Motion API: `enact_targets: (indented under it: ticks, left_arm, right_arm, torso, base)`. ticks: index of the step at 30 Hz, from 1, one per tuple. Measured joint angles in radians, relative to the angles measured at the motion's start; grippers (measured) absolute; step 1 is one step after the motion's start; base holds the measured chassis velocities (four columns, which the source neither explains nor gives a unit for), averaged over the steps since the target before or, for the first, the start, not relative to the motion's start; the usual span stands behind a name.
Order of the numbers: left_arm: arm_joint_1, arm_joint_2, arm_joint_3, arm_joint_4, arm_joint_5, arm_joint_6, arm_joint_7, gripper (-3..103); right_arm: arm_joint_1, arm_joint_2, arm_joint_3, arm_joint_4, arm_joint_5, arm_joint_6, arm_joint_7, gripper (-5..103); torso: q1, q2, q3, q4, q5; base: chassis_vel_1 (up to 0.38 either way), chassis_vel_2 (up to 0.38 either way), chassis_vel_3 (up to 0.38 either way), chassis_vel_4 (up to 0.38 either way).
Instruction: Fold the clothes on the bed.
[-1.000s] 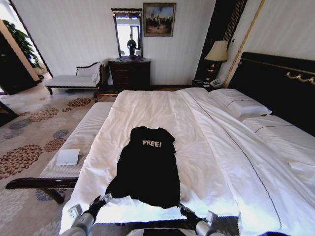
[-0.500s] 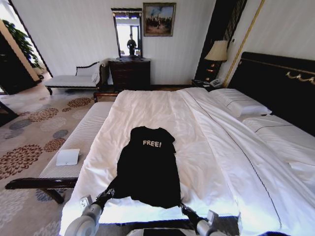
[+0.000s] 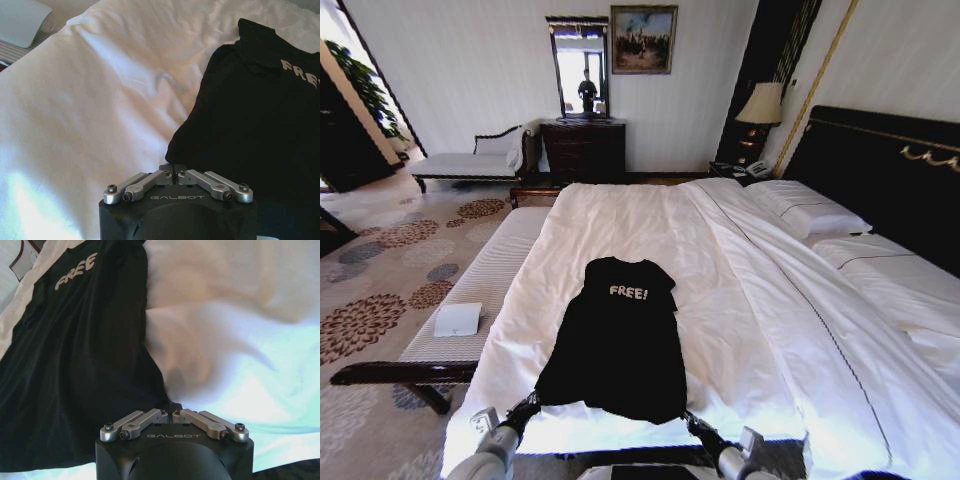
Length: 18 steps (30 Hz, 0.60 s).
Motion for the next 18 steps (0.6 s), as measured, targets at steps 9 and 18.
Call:
enact_targets:
  ticks: [9,18]
  left_arm:
    - [0.049,-0.014,-0.03,-0.046,0.005,-0.016,0.001,0]
    - [0.196,-0.064,-0.113,-0.118,0.079,-0.06,0.031,0]
  right_arm:
    - [-0.06,0.001,0.013,0.107,-0.002,-0.001,0.01,0]
    - [-0.186,-0.001,0.032,0.218,-0.199,-0.081,0.079,0]
  torso:
    - [0.0,0.0,0.0,0.0,0.0]
    - [0.0,0.0,0.0,0.0,0.0]
  base:
    - [0.0,0.0,0.0,0.0]
    - [0.0,0.0,0.0,0.0]
